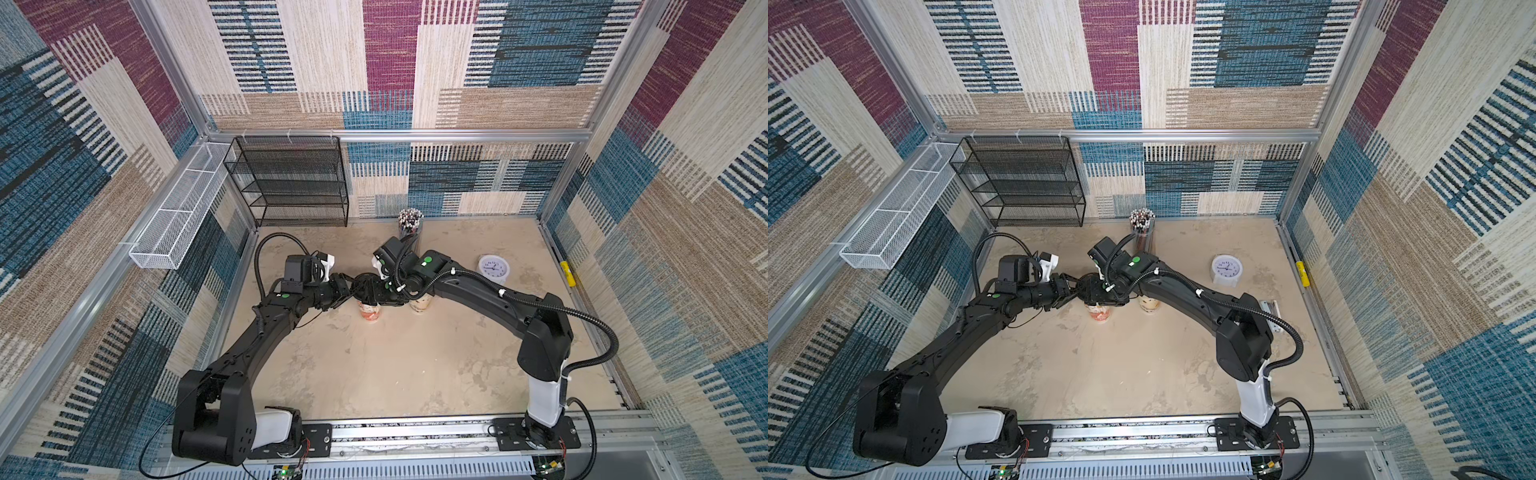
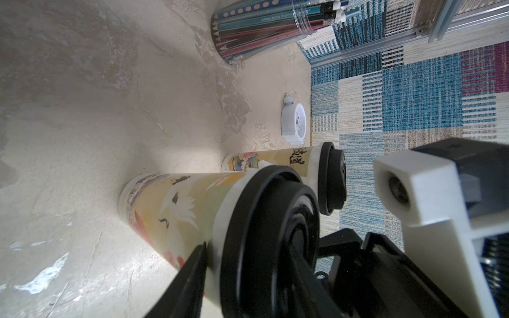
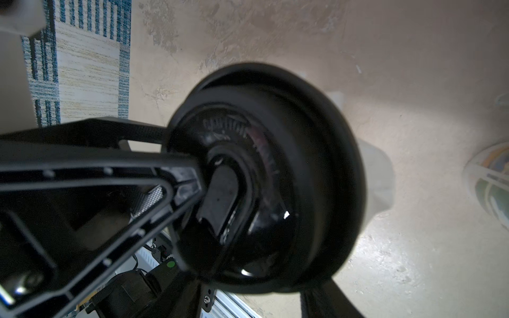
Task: Put the leak-proof paper on the milk tea cups
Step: Secure the cup lid on the cup.
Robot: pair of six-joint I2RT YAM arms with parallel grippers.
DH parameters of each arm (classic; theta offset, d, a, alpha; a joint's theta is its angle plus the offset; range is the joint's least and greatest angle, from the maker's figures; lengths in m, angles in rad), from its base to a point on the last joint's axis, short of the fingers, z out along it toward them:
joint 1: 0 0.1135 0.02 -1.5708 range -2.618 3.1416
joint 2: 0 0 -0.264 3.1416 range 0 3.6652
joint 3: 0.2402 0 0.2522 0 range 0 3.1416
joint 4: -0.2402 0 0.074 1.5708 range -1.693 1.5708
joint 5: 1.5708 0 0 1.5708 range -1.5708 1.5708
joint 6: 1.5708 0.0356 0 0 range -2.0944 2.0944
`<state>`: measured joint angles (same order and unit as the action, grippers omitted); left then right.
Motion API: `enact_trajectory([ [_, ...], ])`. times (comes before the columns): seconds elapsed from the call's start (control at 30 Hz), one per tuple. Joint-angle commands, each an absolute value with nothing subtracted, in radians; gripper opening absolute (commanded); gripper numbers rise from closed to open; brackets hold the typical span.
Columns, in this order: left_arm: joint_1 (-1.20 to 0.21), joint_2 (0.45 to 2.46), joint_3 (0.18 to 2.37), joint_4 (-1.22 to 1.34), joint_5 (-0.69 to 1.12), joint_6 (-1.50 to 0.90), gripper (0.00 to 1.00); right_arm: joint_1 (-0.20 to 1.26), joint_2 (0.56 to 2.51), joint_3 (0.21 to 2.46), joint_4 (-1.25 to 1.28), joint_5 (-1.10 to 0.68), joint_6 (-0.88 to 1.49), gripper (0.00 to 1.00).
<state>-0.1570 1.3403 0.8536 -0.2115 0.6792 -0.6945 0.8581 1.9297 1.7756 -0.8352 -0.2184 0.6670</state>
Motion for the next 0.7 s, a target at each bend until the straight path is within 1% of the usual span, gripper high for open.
enact_trajectory([
  [0.0, -0.158, 1.364, 0.829, -0.598, 0.446, -0.678, 0.47, 0.855, 1.896, 1.806, -0.812, -0.152, 0.621, 0.62],
  [0.17, -0.158, 1.356, 0.841, -0.604, 0.442, -0.679, 0.47, 0.834, 1.787, 1.794, -0.753, -0.269, 0.543, 0.67],
  [0.3, -0.158, 1.344, 0.858, -0.606, 0.444, -0.680, 0.49, 0.783, 1.699, 1.703, -0.705, -0.337, 0.515, 0.68],
  [0.37, -0.158, 1.338, 0.869, -0.605, 0.452, -0.681, 0.51, 0.750, 1.667, 1.653, -0.693, -0.362, 0.506, 0.68],
  [0.43, -0.158, 1.330, 0.878, -0.598, 0.459, -0.686, 0.56, 0.729, 1.643, 1.616, -0.682, -0.382, 0.505, 0.68],
  [0.67, -0.158, 1.307, 0.945, -0.576, 0.501, -0.697, 0.70, 0.712, 1.592, 1.539, -0.644, -0.434, 0.512, 0.68],
])
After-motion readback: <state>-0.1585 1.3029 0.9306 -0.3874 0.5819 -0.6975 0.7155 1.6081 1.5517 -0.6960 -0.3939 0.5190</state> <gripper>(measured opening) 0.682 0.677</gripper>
